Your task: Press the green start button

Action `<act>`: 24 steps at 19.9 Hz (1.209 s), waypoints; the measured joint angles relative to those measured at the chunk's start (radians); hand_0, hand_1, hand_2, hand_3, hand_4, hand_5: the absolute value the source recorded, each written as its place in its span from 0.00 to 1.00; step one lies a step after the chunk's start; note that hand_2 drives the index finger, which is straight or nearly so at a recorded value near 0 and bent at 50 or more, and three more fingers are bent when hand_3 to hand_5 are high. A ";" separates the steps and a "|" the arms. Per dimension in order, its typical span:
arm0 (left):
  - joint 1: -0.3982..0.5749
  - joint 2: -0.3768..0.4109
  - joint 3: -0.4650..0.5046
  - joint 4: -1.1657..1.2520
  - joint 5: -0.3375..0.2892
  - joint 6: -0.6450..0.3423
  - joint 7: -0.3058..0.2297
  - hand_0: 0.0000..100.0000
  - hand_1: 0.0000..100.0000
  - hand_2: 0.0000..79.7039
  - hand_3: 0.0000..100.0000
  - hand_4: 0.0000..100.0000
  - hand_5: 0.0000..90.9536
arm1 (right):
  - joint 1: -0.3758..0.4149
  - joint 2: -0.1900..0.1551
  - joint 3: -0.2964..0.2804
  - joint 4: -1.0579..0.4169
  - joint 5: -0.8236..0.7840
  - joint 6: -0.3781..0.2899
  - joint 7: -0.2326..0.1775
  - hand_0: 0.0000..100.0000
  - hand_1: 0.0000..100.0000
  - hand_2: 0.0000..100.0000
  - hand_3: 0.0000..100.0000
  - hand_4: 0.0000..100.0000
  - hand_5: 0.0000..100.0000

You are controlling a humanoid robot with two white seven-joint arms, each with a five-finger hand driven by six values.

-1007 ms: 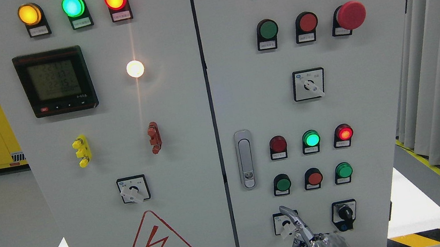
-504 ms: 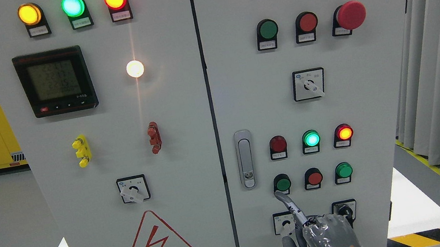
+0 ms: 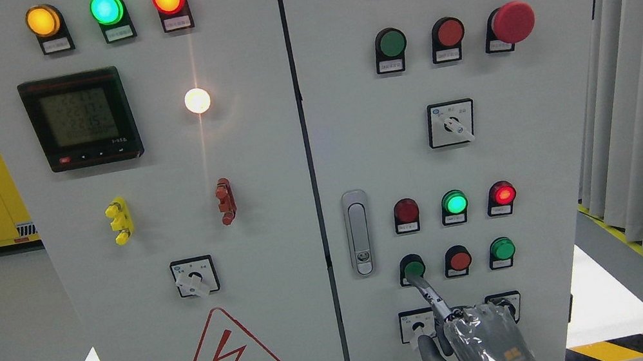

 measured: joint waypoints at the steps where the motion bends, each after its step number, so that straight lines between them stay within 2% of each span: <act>1: 0.000 0.000 0.000 0.000 0.000 0.000 0.000 0.12 0.56 0.00 0.00 0.00 0.00 | -0.003 0.000 -0.003 0.005 0.000 0.000 -0.001 0.71 0.95 0.01 0.94 1.00 1.00; 24: 0.000 0.000 0.000 0.000 0.000 0.000 0.000 0.12 0.56 0.00 0.00 0.00 0.00 | -0.038 -0.001 -0.026 0.084 -0.003 0.000 -0.001 0.73 0.95 0.02 0.94 0.99 1.00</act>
